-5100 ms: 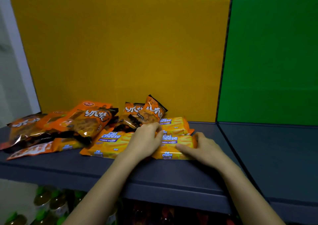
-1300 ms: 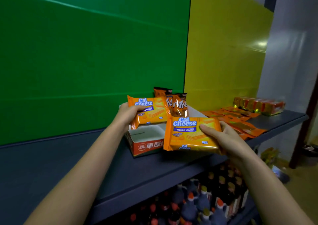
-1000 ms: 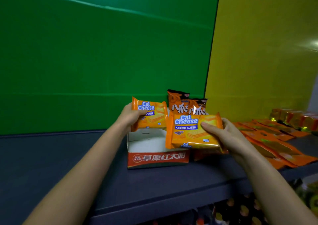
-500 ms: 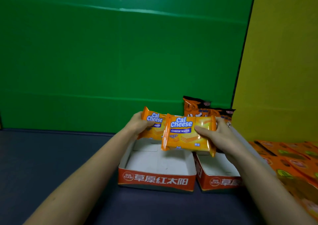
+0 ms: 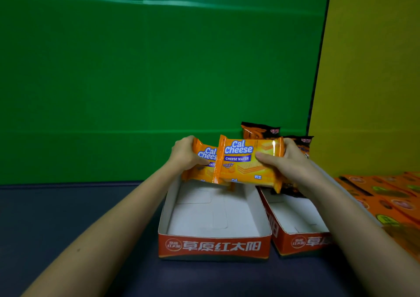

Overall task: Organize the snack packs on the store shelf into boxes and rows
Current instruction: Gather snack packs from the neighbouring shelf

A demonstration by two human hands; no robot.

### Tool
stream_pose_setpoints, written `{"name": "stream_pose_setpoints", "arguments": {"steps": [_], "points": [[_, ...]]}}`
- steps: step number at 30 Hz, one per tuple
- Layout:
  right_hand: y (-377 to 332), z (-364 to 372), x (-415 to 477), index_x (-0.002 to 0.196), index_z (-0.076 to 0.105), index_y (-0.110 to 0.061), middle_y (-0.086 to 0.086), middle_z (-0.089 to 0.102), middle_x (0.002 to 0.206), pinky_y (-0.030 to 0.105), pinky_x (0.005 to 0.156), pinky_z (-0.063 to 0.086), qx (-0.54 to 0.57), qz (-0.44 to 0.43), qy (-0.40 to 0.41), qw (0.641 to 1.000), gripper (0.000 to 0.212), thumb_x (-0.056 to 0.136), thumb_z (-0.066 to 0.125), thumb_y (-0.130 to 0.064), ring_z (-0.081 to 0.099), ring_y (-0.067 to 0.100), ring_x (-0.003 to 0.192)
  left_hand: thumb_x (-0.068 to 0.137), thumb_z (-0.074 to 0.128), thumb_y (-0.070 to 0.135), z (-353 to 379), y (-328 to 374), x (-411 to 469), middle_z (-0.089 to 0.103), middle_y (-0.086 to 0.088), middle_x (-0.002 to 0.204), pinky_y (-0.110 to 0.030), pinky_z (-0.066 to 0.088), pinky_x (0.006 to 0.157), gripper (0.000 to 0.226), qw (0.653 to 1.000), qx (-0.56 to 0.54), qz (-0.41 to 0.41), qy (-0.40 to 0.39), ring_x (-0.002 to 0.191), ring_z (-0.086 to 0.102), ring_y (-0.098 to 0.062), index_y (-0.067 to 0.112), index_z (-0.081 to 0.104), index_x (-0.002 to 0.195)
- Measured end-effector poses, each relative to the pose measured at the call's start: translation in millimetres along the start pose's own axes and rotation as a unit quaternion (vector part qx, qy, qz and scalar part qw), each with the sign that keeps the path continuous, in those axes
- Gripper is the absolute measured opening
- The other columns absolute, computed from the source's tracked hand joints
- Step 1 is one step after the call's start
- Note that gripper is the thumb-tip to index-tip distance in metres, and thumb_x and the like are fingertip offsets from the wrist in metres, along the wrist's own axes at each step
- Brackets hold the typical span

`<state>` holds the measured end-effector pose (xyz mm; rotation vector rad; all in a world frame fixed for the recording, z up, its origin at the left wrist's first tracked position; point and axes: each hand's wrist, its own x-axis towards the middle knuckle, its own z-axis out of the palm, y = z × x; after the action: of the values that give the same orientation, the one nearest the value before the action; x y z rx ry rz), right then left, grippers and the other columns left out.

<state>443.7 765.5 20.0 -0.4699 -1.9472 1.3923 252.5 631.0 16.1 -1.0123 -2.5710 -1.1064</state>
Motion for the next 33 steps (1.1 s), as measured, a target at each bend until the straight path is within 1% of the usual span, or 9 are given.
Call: {"name": "stream_pose_setpoints", "arguments": {"steps": [5,11,14,17,20,23,25,29,33], "points": [[-0.8,-0.6,2.3,0.109,0.038,-0.018,-0.008,0.056,0.089,0.031,0.074,0.049,-0.004,-0.007,0.018,1.000,0.044,0.081,0.072,-0.019,0.060,0.016,0.085,0.063,0.084,0.028,9.4,-9.0,3.5,0.053,-0.008,0.090,-0.029,0.032,0.066,0.047,1.000,0.024,-0.007,-0.009,0.081,0.047,-0.025,0.015,0.040,0.073],[1.3,8.4,3.0,0.111,0.037,-0.017,-0.007,0.056,0.092,0.023,0.068,0.051,-0.023,-0.027,-0.001,0.999,0.046,0.081,0.071,-0.018,0.060,0.011,0.081,0.069,0.079,0.031,10.7,-14.6,7.4,0.063,-0.014,0.108,-0.038,0.043,0.077,0.049,0.986,0.158,0.042,0.031,0.102,0.056,-0.033,0.006,0.054,0.103],[2.0,16.9,6.7,0.114,0.038,-0.016,0.001,0.059,0.104,0.034,0.082,0.053,-0.063,-0.043,-0.025,0.997,0.049,0.079,0.073,-0.019,0.062,0.020,0.095,0.073,0.074,0.035,7.6,-15.0,13.2,0.065,-0.012,0.110,-0.034,0.042,0.080,0.045,0.980,0.188,0.054,0.025,0.105,0.058,-0.032,0.011,0.059,0.108],[2.5,25.5,12.2,0.115,0.037,-0.017,0.006,0.061,0.110,0.039,0.085,0.056,-0.089,-0.043,-0.073,0.992,0.052,0.078,0.074,-0.019,0.065,0.022,0.095,0.079,0.068,0.027,1.2,-19.3,19.9,0.068,-0.010,0.108,-0.032,0.041,0.085,0.030,0.985,0.155,0.071,0.007,0.104,0.059,-0.031,0.013,0.066,0.105],[1.2,34.2,16.7,0.125,0.034,-0.014,0.004,0.059,0.111,0.020,0.070,0.056,-0.062,-0.045,-0.095,0.993,0.058,0.080,0.072,-0.013,0.062,0.013,0.086,0.079,0.065,0.017,-5.7,-23.7,22.4,0.070,-0.014,0.097,-0.034,0.043,0.080,0.018,0.991,0.107,0.080,-0.021,0.097,0.061,-0.034,0.007,0.068,0.095],[1.7,42.2,22.6,0.118,0.036,-0.015,-0.003,0.060,0.099,0.012,0.062,0.054,-0.057,-0.045,-0.096,0.993,0.053,0.080,0.072,-0.011,0.060,0.006,0.079,0.079,0.062,0.008,-9.0,-26.9,22.9,0.065,-0.020,0.080,-0.034,0.041,0.068,0.010,0.994,0.067,0.085,-0.020,0.089,0.061,-0.039,0.001,0.068,0.082],[4.5,48.8,26.3,0.111,0.036,-0.016,-0.005,0.058,0.092,0.011,0.058,0.052,-0.058,-0.041,-0.100,0.992,0.047,0.080,0.072,-0.010,0.058,0.003,0.074,0.079,0.060,0.004,-9.7,-29.5,24.7,0.068,-0.023,0.084,-0.030,0.039,0.066,0.012,0.995,0.053,0.081,-0.017,0.089,0.062,-0.039,-0.002,0.069,0.083],[11.5,58.2,32.3,0.102,0.040,-0.016,-0.003,0.056,0.088,0.022,0.064,0.049,-0.166,-0.053,-0.093,0.980,0.043,0.078,0.075,-0.017,0.057,0.013,0.079,0.080,0.061,0.002,-12.6,-33.5,28.2,0.071,-0.017,0.103,-0.029,0.047,0.085,0.025,0.996,0.028,0.077,-0.017,0.097,0.065,-0.026,0.002,0.071,0.103],[17.2,61.7,38.6,0.098,0.046,-0.020,0.004,0.057,0.108,0.034,0.076,0.050,-0.303,-0.066,-0.112,0.944,0.039,0.075,0.077,-0.024,0.058,0.022,0.097,0.078,0.059,-0.005,-15.1,-38.6,29.2,0.072,-0.019,0.093,-0.025,0.047,0.078,0.022,0.997,0.007,0.075,0.001,0.078,0.059,-0.018,0.000,0.070,0.097]]}}
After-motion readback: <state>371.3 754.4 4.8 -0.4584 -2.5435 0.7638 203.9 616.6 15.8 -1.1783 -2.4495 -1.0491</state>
